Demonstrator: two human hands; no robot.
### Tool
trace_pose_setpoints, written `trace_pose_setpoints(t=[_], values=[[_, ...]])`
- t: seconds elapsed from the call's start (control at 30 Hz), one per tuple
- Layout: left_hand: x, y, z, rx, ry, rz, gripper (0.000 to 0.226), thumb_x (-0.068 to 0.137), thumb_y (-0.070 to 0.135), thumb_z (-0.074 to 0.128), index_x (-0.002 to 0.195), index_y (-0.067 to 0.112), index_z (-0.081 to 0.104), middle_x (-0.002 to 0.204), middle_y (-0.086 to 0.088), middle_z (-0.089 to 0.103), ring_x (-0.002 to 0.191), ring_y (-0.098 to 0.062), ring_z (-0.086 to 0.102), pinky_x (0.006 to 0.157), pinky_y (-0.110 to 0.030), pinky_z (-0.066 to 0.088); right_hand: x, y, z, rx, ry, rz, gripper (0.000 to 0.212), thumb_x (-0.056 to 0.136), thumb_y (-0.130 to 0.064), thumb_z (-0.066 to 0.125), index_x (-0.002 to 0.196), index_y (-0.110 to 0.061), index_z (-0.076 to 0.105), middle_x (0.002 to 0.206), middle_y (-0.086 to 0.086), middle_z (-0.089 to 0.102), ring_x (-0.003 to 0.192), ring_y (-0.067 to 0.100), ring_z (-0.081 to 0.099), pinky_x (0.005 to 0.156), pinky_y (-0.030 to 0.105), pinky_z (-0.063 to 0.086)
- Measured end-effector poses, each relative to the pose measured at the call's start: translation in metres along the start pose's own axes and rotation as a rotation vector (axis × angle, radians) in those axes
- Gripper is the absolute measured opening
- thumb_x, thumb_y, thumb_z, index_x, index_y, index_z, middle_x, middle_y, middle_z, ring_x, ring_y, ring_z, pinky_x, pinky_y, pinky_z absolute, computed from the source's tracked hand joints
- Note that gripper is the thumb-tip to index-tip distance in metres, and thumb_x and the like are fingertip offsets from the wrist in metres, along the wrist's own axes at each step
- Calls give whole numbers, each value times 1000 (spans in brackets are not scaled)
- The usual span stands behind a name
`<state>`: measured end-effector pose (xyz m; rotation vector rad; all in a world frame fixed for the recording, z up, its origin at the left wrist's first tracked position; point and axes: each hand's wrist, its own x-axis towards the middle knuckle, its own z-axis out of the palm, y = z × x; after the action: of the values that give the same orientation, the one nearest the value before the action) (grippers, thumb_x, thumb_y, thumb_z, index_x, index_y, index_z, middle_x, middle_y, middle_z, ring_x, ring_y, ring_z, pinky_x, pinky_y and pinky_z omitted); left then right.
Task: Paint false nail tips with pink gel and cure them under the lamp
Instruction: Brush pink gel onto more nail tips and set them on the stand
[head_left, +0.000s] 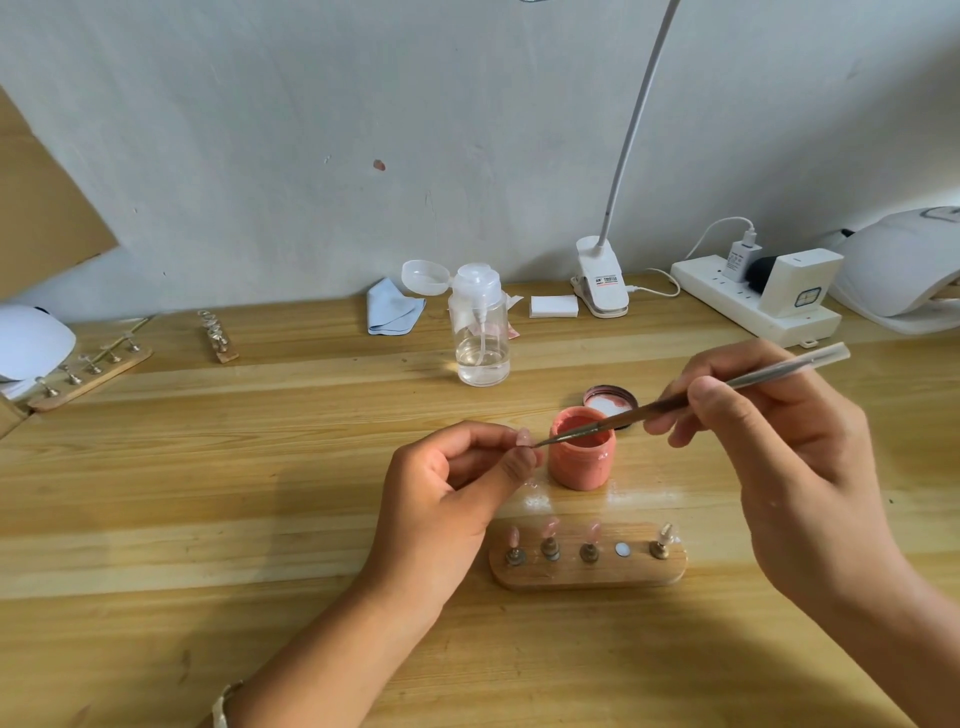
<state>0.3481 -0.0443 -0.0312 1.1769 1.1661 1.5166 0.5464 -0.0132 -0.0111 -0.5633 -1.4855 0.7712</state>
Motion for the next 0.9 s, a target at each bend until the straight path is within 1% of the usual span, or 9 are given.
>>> trace_pose_setpoints(t=[0.17, 0.27, 0.33, 0.43, 0.53, 0.67, 0.77, 0.83, 0.9], values=[[0, 0, 0, 6, 3, 4, 14, 72, 21, 77, 83, 13, 75, 83, -9, 78, 80, -16, 73, 74, -17, 54, -1, 2, 1, -21, 7, 21, 7, 98, -19, 59, 91, -16, 61, 81, -9, 71, 76, 15, 70, 63, 28, 50], [0, -1, 0, 10, 1, 4, 13, 71, 22, 78, 81, 14, 77, 83, -10, 77, 82, -17, 73, 75, -18, 55, -1, 1, 1, -8, -24, 17, 11, 97, -22, 62, 90, -13, 61, 80, -7, 71, 74, 13, 68, 64, 24, 51], [1, -1, 0, 30, 0, 7, 15, 70, 26, 79, 84, 18, 77, 83, -10, 77, 82, -18, 72, 76, -20, 54, -1, 0, 0, 5, -4, 12, 11, 94, -23, 57, 89, -14, 61, 79, -7, 70, 72, 13, 68, 66, 23, 51], [1, -2, -1, 49, -6, 14, 17, 69, 29, 80, 84, 23, 77, 85, -8, 77, 85, -21, 72, 78, -22, 54, -1, 0, -1, -1, 18, 14, 8, 95, -22, 57, 89, -17, 60, 80, -9, 70, 75, 14, 69, 66, 24, 51], [1, -3, -2, 92, -4, 36, 15, 70, 28, 80, 83, 22, 77, 86, -4, 77, 83, -17, 70, 75, -21, 53, -1, 3, 1, -13, 5, 18, 7, 98, -16, 58, 92, -15, 61, 82, -9, 70, 78, 13, 70, 68, 20, 51], [2, -3, -2, 102, -11, 60, 11, 72, 26, 79, 82, 22, 78, 86, -1, 77, 81, -11, 68, 71, -18, 51, -2, 3, 0, -15, -27, 25, 9, 98, -17, 59, 91, -11, 61, 80, -7, 70, 75, 12, 68, 69, 20, 51], [3, -4, -2, 104, -15, 77, 12, 72, 25, 78, 82, 20, 77, 86, -2, 77, 82, -11, 69, 72, -17, 51, -1, 1, -2, -1, 24, 10, 11, 93, -22, 57, 86, -15, 61, 76, -5, 69, 70, 13, 65, 68, 22, 51], [3, -4, -3, 114, -22, 87, 10, 73, 23, 78, 82, 19, 77, 86, -1, 77, 83, -11, 69, 72, -17, 52, 0, 0, 0, 0, 33, 2, 10, 93, -23, 56, 87, -17, 61, 77, -6, 69, 72, 14, 67, 68, 22, 51], [2, -4, -2, 122, -31, 100, 9, 72, 22, 79, 81, 19, 77, 86, -1, 77, 83, -11, 69, 73, -18, 53, -1, 1, 0, -3, 11, -1, 7, 96, -20, 58, 90, -17, 61, 81, -9, 70, 76, 14, 69, 70, 21, 51]])
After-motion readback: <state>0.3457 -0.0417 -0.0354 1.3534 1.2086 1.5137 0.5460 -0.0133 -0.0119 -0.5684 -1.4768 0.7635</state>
